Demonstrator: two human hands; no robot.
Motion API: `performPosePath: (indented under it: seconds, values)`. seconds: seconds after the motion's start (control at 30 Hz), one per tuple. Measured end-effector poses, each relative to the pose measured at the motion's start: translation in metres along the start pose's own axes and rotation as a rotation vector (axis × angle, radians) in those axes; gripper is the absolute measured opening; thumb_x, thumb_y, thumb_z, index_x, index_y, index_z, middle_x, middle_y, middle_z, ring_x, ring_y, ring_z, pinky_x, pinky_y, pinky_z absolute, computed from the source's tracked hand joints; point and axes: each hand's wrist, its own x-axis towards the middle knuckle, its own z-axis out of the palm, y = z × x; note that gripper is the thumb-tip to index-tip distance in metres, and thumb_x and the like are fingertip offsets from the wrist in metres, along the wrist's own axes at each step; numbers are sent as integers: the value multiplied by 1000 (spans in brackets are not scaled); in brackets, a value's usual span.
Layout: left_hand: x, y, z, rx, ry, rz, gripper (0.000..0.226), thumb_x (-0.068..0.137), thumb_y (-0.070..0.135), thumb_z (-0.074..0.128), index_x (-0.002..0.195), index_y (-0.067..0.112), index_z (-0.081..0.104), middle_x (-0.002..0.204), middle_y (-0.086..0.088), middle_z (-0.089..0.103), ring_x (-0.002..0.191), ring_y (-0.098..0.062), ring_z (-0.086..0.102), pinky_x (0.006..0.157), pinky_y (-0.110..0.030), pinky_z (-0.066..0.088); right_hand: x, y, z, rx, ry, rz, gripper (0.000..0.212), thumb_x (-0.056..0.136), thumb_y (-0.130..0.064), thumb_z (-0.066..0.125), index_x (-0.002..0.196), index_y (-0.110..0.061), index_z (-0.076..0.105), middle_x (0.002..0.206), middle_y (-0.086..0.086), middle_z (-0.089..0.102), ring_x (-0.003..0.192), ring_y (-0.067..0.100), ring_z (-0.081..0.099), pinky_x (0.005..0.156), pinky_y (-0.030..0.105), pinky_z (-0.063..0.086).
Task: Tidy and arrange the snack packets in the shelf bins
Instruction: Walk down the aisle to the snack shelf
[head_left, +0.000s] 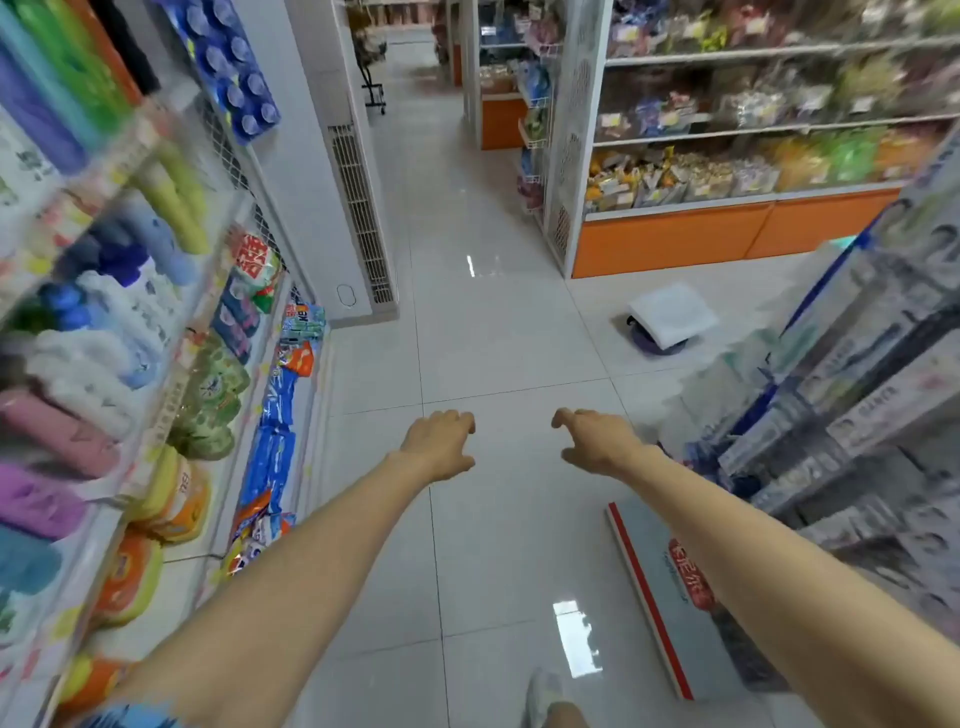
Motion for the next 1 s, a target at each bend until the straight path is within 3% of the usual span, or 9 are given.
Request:
performPosePath:
  seconds: [0.5,0.87,1.0]
  values:
    - [305,-6,-137,30,74,36,53,91,29,57,136,14,35,135,-7,41,121,-24,42,94,-33,35,266,133,-128,-13,52,7,44,93,-20,49,136,-19,37,130,7,51,109,27,56,78,30,38]
    - [512,-14,-201,12,-53,99,57,90,30,59,137,13,33,136,-8,34,121,-24,41,91,-32,36,442,240,-189,100,10,93,45,91,-25,52,134,-21,39,128,7,52,110,28,55,78,33,43]
    - [611,-23,-233,17,-54,145,57,89,29,60,137,13,34,136,-9,35,122,-25,41,93,-34,38,521,280,-223,93,31,144,44,92,-25,52,134,-20,40,131,7,51,113,28,54,86,36,46]
